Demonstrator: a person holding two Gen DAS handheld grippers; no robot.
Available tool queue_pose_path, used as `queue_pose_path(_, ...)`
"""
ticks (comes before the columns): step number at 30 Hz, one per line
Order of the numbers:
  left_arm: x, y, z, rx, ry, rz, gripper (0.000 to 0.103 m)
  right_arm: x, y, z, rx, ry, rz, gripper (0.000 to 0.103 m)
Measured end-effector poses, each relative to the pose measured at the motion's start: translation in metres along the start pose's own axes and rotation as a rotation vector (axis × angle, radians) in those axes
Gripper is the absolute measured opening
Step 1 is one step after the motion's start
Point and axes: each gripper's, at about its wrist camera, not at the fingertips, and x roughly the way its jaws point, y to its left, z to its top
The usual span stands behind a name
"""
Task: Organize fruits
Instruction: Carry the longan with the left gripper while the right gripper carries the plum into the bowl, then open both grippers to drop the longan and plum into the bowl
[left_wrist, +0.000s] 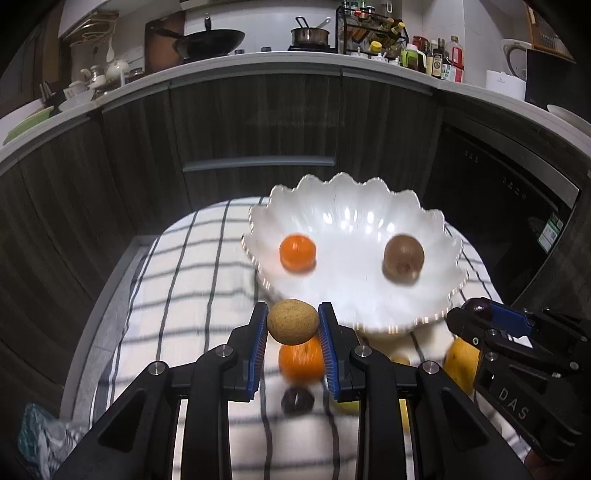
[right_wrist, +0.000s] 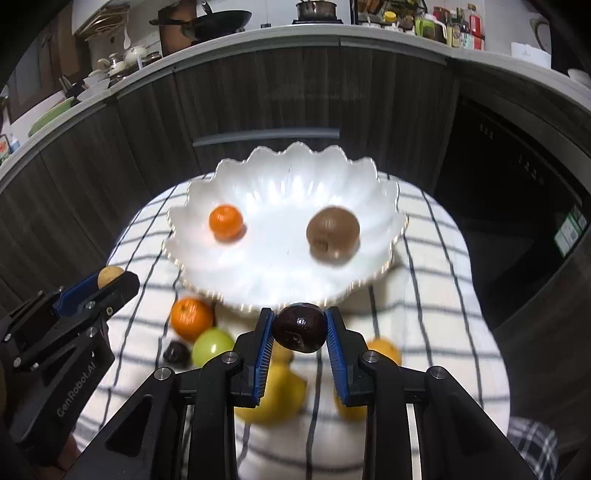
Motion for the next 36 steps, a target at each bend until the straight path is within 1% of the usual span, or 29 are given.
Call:
queue_pose_path(2,0.011,-0.002,0.011,0.008,0.002,-0.018,0.028,0.007,-0.002,0.008,0.001,-0.003,0.0,0.03)
queue_pose_path(7,0.039,-0.006,0.03,0.026,0.016,-0.033,0.028,0.027,-0.005,0.027,-0.001,0.001,-0.009,0.03)
queue_pose_path(15,0.079,-0.009,0.045,0.032,0.054,-0.032,0.028,0.064,-0.012,0.04,0.014,0.051,-0.012,0.03)
queue_pose_path(23,0.1,-0.011,0.042,0.03,0.106,-0.036,0.028,0.083,-0.014,0.041,0.019,0.093,-0.015,0.03)
queue_pose_path(30,0.108,-0.013,0.038,0.035,0.134,-0.023,0.028,0.087,-0.012,0.041,0.016,0.106,-0.01,0.03)
queue_pose_path(32,0.107,-0.011,0.038,0.031,0.14,-0.02,0.029,0.087,-0.012,0.042,0.015,0.108,-0.013,0.03)
queue_pose_path(33,0.107,-0.011,0.038,0.033,0.139,-0.018,0.031,0.087,-0.012,0.042,0.015,0.107,-0.013,0.033)
queue_pose_path(34,0.106,-0.011,0.037,0.039,0.138,-0.012,0.036,0.087,-0.013,0.042,0.015,0.107,-0.014,0.036)
queue_pose_path(35,0.106,-0.011,0.037,0.04,0.138,-0.009,0.041,0.087,-0.012,0.043,0.014,0.104,-0.016,0.045)
queue_pose_path(36,0.105,-0.01,0.037,0.037,0.136,-0.007,0.048,0.086,-0.012,0.043,0.014,0.099,-0.023,0.052)
